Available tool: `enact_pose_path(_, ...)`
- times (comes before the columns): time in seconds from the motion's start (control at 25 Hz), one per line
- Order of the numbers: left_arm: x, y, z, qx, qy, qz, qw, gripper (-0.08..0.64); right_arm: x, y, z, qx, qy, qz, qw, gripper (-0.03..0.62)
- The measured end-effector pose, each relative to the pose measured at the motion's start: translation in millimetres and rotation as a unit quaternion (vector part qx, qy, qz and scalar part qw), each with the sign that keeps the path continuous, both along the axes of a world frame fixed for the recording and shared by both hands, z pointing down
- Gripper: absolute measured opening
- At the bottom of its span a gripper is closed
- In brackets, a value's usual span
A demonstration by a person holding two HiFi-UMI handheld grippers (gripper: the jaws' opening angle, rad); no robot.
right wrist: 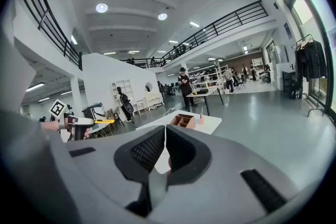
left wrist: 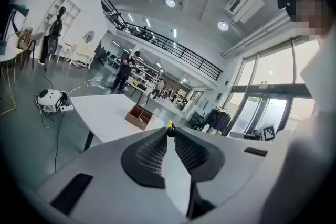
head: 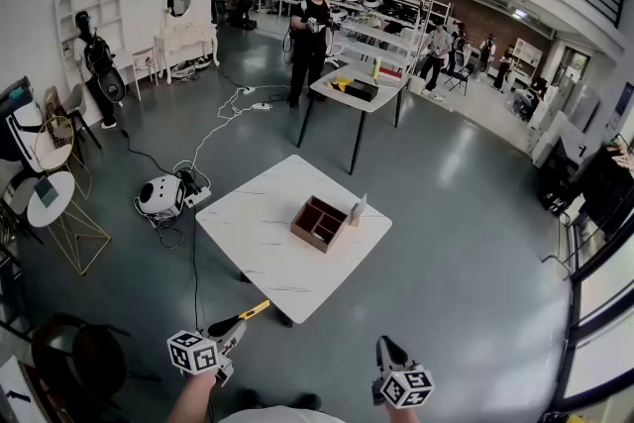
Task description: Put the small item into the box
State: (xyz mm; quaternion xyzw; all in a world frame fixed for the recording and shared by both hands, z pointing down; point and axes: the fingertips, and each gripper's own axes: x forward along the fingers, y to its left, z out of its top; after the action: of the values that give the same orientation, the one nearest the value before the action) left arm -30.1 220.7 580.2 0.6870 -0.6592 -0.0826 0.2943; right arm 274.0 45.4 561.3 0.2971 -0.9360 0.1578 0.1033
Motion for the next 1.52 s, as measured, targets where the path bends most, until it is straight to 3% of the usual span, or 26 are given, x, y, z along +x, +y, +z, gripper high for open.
enact_pose_path(0.76, -12, -3, 5, 0.001, 0.007, 0.018, 0.9998, 0.055, -11, 4, -8, -0.003, -0.01, 0.017, 1.0, 0.029)
enact_pose_path(1.52, -50, 28, 27, -0.016, 0.01, 0.073, 0.9972, 0.055, -39, 66, 9, -0.02, -0.013, 0.063, 0.998, 0.031)
